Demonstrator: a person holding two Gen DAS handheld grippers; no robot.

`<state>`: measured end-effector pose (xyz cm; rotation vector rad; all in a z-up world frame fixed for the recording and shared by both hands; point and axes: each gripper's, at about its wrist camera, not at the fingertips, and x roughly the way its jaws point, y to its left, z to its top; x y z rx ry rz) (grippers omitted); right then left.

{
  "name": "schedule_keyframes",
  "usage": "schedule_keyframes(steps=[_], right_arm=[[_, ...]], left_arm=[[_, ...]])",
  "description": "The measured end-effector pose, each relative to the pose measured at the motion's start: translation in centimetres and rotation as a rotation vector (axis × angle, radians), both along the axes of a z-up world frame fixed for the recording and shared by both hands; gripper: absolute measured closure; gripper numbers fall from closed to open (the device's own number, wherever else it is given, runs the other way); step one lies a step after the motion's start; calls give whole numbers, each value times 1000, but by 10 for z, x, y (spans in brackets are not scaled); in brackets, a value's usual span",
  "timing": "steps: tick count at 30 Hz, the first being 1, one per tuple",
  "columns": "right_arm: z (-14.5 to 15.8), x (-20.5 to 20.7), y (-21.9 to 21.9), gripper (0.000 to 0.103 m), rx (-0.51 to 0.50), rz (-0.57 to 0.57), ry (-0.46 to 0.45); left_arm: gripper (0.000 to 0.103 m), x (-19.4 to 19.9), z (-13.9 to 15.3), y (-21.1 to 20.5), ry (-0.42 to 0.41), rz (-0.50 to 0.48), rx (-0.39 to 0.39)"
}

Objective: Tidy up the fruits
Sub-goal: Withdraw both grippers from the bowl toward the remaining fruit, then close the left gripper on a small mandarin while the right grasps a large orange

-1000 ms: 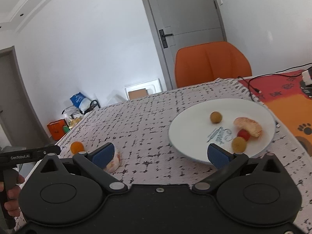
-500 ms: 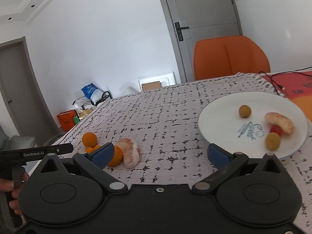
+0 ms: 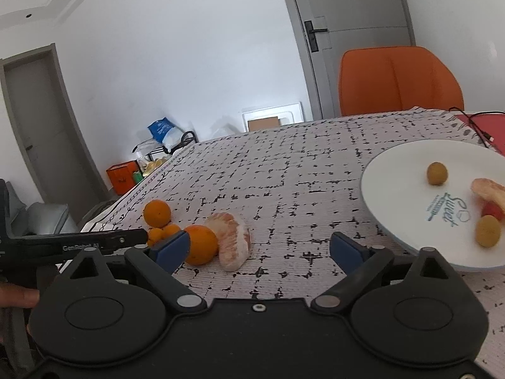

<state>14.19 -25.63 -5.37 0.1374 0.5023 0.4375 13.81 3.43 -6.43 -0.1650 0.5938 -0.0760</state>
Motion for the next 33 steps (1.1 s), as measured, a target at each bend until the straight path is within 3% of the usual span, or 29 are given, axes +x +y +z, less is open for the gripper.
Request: schedule_keyframes(steps=[9, 11, 13, 23, 29, 33], right_arm=[[-4, 7, 2, 10, 3, 7, 26], [-4, 9, 5, 14, -1, 17, 26], [-3, 10, 9, 15, -2, 30, 26], [-3, 18, 34, 36, -32, 104, 35], [-3, 18, 50, 45, -45, 141, 31], [-3, 20, 58, 45, -54, 162, 32]], left_arm=[[66, 13, -9, -6, 29, -32, -10], [71, 15, -9, -7, 29, -38, -16], [83, 17, -10, -5, 30, -41, -29], [83, 4, -2, 15, 13, 23, -51], [83, -2, 0, 27, 15, 43, -45], [83, -5, 0, 33, 11, 54, -49]])
